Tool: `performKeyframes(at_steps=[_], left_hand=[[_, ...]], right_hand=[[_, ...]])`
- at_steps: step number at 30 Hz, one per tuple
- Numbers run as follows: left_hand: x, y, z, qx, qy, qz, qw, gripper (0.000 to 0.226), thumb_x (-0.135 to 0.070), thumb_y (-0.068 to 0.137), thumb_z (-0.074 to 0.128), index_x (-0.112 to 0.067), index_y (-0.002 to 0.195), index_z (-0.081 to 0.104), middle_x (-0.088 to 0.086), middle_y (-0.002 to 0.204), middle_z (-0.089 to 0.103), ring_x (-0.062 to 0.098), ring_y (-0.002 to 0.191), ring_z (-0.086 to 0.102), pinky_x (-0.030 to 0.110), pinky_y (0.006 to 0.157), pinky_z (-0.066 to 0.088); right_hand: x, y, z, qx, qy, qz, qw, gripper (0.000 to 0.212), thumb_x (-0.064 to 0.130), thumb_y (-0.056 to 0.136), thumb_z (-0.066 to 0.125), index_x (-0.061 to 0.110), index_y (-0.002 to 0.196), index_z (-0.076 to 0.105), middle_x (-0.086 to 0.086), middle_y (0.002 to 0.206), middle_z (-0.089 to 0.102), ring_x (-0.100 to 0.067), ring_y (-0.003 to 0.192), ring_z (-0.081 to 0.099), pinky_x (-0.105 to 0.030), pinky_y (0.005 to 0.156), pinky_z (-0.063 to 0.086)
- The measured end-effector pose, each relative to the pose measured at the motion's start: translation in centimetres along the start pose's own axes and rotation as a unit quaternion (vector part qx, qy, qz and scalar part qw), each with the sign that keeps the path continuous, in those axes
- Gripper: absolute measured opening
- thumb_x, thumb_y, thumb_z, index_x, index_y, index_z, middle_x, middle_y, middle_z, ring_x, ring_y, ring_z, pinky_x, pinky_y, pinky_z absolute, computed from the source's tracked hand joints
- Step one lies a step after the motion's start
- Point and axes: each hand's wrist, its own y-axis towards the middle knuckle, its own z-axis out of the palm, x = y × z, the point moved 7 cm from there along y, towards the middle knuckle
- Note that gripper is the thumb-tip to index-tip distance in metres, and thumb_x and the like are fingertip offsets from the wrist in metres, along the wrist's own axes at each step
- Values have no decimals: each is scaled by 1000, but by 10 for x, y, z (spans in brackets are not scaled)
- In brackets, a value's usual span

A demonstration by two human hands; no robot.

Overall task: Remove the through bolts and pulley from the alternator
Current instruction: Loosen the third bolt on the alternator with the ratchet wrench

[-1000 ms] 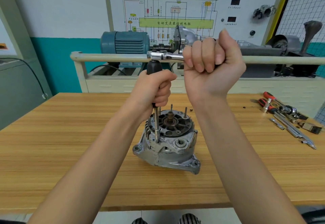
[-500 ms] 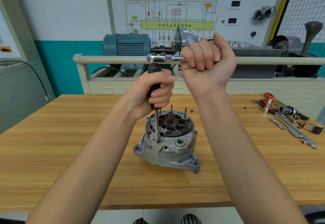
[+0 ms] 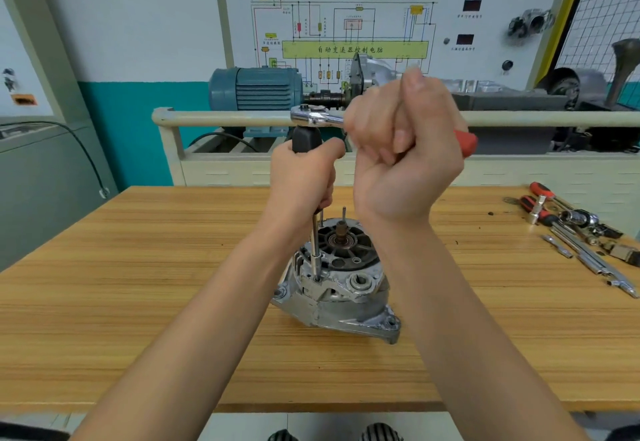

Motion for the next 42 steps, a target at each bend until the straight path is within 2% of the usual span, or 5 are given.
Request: performKeyframes(at_steps=[8,18,29,38,42], left_hand=[[1,-5,20,299,-85,-77,947,36,-8,79,55,-17,47,39,-7,35,29,6,29,24,17,36,21],[4,4,4,-36,14,12,999,41,4,82,55,-18,55,32,-6,44,29,9,39,23,17,39,20],[0,-7,17,256,-38,-51,965,39,-9,76,58,-21,44,39,-8,37,28,7,31,22,18,37,21],[5,5,-1,-77,31,9,997,39,-1,80,59,-17,59,30,-1,49,26,12,41,20,21,42,20],[4,1,-2,-70,36,24,997,41,1,79,60,-18,58,30,1,51,25,15,44,19,24,43,19]], right_hand=[[-18,18,-44,-156,233,195,940,51,13,86,39,16,36,33,4,33,23,-10,30,20,-22,41,19],[6,-7,5,-2,-101,-59,993,41,0,83,48,23,52,33,4,44,31,-9,39,24,-29,46,18],[-20,18,-43,-150,268,212,928,48,14,82,41,16,35,33,4,32,23,-10,29,20,-22,39,19],[-1,5,-10,-32,9,23,999,43,2,86,37,19,47,38,3,36,29,-10,35,23,-29,46,19],[3,1,-4,-12,-4,-5,1000,44,0,84,37,19,45,29,3,37,29,-10,36,23,-28,46,18]])
